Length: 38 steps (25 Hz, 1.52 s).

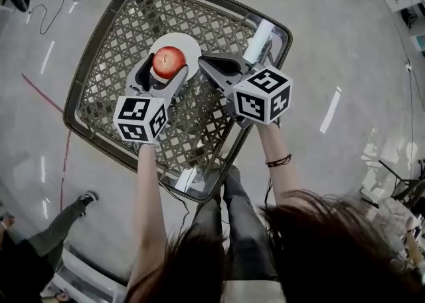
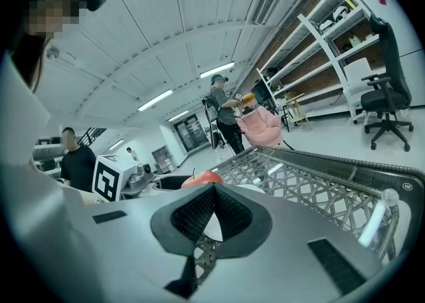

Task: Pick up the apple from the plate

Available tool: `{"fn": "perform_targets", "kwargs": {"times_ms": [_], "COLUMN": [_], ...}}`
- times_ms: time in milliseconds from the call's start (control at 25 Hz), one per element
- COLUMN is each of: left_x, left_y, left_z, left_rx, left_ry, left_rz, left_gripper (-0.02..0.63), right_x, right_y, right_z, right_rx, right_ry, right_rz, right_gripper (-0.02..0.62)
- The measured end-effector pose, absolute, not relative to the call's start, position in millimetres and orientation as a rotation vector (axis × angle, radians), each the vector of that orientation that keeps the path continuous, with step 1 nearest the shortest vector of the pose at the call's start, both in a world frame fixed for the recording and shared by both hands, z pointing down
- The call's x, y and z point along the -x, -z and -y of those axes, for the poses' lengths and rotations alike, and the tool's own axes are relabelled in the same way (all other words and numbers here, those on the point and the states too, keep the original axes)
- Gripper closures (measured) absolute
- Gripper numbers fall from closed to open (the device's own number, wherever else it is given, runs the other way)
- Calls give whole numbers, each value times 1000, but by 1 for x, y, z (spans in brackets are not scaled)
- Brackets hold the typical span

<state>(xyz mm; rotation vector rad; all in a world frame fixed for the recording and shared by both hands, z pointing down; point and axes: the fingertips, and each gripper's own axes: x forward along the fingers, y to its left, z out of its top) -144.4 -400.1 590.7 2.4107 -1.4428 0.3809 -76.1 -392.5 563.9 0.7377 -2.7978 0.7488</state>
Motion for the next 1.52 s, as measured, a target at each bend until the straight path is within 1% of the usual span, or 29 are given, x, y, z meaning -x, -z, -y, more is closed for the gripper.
{"fn": "perform_targets", "kwargs": {"times_ms": [600, 960, 1520], "left_x": [138, 141, 140], "left_y": [-510, -466, -424], "left_z": [339, 304, 261], "left_rx": [-2338, -2329, -2326], "left_ry": [-224, -197, -134], "left_rz": [1517, 1584, 1620], "left_gripper": [222, 222, 222], "right_x": [72, 67, 78], "right_y": [-491, -448, -401], "right_z": [355, 331, 298], "right_rx": [-713, -687, -622], "right_ry": [-729, -668, -603], "right_rz": [2853, 2926, 2995], "right_gripper": [586, 586, 586]}}
